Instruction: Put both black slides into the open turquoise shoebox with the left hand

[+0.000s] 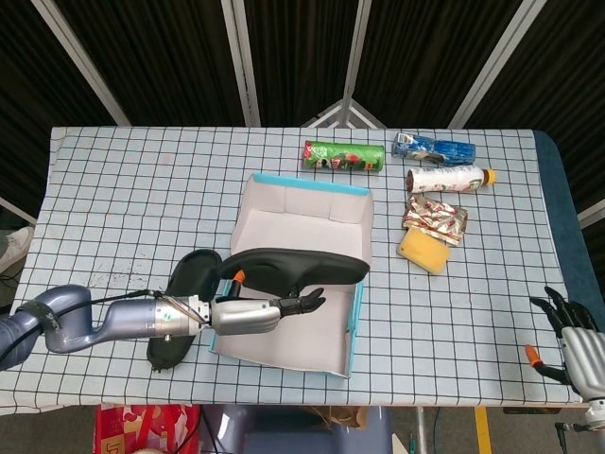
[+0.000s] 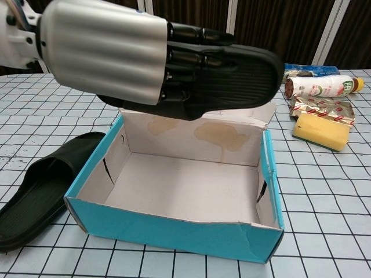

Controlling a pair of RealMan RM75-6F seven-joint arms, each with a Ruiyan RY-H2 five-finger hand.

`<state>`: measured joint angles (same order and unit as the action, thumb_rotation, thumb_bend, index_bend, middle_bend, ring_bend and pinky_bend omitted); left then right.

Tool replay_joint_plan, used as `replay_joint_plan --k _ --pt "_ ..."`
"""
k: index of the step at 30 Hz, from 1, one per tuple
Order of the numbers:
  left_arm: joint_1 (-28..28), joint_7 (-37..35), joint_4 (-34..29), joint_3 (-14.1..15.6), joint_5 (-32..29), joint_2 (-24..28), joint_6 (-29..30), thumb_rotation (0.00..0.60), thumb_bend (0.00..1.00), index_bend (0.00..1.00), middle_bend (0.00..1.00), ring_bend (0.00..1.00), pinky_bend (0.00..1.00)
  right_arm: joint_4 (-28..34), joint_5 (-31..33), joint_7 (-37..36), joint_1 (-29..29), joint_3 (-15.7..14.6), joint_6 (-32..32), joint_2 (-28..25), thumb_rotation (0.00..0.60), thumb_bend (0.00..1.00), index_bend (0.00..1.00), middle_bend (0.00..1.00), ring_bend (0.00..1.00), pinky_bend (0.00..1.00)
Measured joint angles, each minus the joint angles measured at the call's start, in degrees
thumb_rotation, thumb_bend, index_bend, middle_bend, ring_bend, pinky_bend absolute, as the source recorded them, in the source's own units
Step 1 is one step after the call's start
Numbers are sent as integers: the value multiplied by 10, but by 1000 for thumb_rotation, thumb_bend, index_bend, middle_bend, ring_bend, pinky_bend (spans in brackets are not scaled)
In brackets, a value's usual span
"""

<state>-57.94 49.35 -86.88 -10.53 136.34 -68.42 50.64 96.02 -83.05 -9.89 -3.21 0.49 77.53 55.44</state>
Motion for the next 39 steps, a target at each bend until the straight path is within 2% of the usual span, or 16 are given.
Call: replay_joint_plan --k 8,14,26,39 --pt "-18 -29 102 40 12 -85 57 600 408 447 443 27 75 -1 2 -1 0 1 -2 -1 600 392 172 52 125 70" --pt "-20 -43 156 70 11 -126 89 600 408 447 444 27 75 0 3 0 -1 1 -4 -1 600 392 172 52 125 70" --pt "-22 -72 239 105 -2 -175 131 600 411 450 450 27 75 1 6 1 -1 1 -8 -2 600 392 172 52 125 70" --pt "-24 -137 297 151 -23 -203 164 600 427 454 451 36 71 5 10 5 -2 1 -14 -3 600 392 172 52 125 70"
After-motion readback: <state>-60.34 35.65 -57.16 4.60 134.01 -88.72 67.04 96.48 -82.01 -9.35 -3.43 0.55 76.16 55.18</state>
